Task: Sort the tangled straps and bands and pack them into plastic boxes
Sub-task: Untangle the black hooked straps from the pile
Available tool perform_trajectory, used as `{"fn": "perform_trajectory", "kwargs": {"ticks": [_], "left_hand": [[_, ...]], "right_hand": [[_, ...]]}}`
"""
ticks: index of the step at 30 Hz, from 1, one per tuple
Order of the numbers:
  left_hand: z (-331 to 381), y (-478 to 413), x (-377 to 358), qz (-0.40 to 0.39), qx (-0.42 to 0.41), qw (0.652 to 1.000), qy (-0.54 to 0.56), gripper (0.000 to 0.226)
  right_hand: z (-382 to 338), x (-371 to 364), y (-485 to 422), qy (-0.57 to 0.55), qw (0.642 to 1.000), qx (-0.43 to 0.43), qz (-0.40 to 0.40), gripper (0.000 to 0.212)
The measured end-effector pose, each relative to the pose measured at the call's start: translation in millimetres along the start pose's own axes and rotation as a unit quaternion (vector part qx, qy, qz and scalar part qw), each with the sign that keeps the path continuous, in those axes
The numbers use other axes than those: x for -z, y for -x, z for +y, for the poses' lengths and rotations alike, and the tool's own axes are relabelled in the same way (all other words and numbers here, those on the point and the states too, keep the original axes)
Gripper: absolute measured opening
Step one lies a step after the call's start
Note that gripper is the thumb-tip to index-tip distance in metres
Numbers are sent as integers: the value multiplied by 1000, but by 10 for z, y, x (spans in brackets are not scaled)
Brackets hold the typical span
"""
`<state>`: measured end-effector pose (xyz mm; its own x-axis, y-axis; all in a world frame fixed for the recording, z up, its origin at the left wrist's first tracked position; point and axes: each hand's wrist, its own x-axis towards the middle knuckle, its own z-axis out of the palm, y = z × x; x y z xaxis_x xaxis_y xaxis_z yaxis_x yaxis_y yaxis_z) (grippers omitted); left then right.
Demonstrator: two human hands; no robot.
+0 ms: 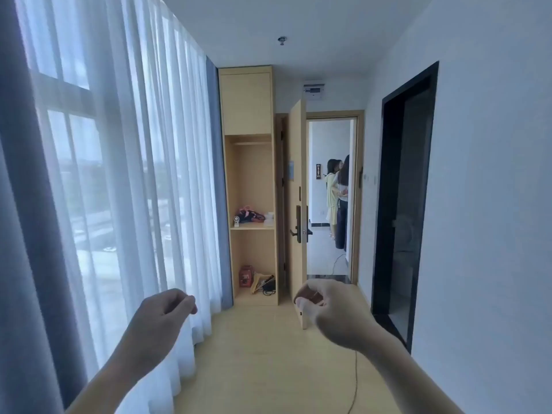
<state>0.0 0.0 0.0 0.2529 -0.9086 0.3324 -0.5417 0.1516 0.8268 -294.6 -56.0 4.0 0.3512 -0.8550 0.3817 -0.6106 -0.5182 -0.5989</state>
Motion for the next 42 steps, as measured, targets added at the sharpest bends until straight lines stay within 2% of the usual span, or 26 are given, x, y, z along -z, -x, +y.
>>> {"fn": "perform_trajectory", "kwargs": {"ticks": [5,10,17,27,38,42], "left_hand": [[-137,-603,-394,-8,7,1000,10,28],[-109,-1415,-821,-6,6,1000,5,16],[-272,-2408,-1154,0,13,1000,0,27],[-789,-3849,-1218,-12,0,1000,3,22],[-1527,-5849,-876,-49,-49,998,12,28],[-1763,-6334,-978,-75,-47,996,14,27]], "right_hand": [[390,-104,-541,3,1000,-7,21,25],[889,-76,-1279,-33,999,-30,4,22],[1437,-108,-2361,-51,998,-20,-3,19],[1716,-748,-3807,-56,998,-22,-30,20],[1666,-1457,-5507,-75,996,-29,29,19],[1861,-1719,-5870,-54,998,-40,7,18]]}}
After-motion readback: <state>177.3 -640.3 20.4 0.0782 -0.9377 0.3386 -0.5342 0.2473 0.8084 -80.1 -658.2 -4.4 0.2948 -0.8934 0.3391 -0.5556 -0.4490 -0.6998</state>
